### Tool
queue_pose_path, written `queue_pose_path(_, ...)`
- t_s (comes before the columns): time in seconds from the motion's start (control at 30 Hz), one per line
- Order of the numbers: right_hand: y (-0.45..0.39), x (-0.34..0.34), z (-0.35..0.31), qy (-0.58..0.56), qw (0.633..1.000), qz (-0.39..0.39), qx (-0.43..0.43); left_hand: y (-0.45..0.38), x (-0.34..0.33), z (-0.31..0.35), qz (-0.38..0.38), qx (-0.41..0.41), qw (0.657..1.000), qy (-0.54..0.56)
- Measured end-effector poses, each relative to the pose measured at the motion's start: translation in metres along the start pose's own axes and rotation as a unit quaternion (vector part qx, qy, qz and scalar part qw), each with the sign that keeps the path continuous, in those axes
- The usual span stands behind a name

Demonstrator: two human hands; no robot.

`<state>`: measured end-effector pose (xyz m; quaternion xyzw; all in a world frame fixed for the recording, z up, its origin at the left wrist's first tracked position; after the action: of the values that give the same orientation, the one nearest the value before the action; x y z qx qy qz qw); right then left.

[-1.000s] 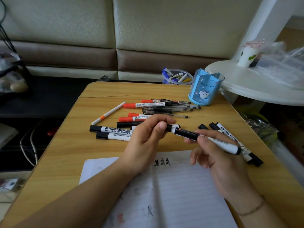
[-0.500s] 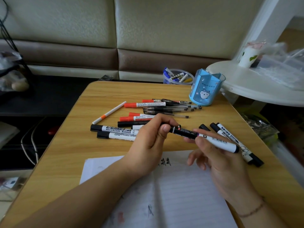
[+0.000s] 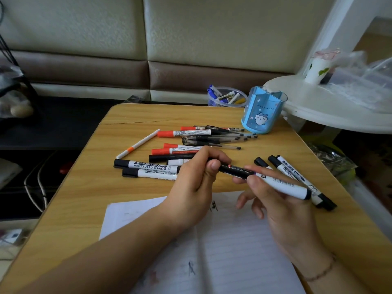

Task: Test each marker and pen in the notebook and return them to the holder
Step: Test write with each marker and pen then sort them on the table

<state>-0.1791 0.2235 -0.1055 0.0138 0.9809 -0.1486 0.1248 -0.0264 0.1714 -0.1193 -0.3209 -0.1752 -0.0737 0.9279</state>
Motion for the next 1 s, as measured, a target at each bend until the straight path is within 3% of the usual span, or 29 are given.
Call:
queue_pose_path(0.1, -0.001, 0.002, -0.001, 0.022, 1.000, 0.001, 0.002, 0.000, -0.001, -0.002, -0.013, 0.008, 1.000, 0.001)
queue_pose_path(0.23, -0.007, 0.008, 0.004, -0.005, 0.998, 0.007, -0.069, 0.001, -0.002, -0.005, -0.015, 0.038, 0.999, -0.023)
queue_pose_path(0.37, -0.012, 0.027, -0.008, -0.101, 0.988, 0.098, -0.067, 0.004, -0.002, 0.002, -0.026, 0.008, 0.995, -0.092)
queue_pose_path(0.43, -0.006, 0.042, -0.023, -0.064, 0.988, 0.133, -0.038, 0.007, -0.003, 0.003, -0.086, -0.019, 0.987, -0.134)
queue_pose_path(0.5, 0.011, 0.057, -0.043, 0.004, 0.991, 0.133, -0.003, 0.008, -0.008, 0.006, -0.153, -0.084, 0.963, -0.206)
queue_pose_path(0.6, 0.054, 0.085, -0.078, 0.024, 0.988, 0.153, 0.027, 0.011, -0.016, 0.021, -0.162, -0.231, 0.895, -0.346)
queue_pose_path(0.77, 0.129, 0.153, -0.131, 0.034, 0.944, 0.320, 0.078, 0.012, -0.045, 0.037, -0.219, -0.267, 0.797, -0.496)
queue_pose_path(0.87, 0.164, 0.198, -0.147, 0.050, 0.903, 0.414, 0.099, -0.002, -0.081, 0.064, -0.257, -0.311, 0.782, -0.476)
queue_pose_path(1.0, 0.200, 0.243, -0.144, 0.127, 0.880, 0.449, 0.092, -0.012, -0.152, 0.121, -0.304, -0.365, 0.791, -0.386)
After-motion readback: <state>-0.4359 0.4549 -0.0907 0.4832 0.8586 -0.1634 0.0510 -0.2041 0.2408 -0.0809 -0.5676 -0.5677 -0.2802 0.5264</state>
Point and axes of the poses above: each hand's wrist, its own y-axis away from the middle knuckle, its own x-axis out of the back of the hand, z = x × y, the point moved 3 cm from there along -y, towards the middle knuckle, and after that the axes turned 14 degrees about -y, right-handed, at the moved point
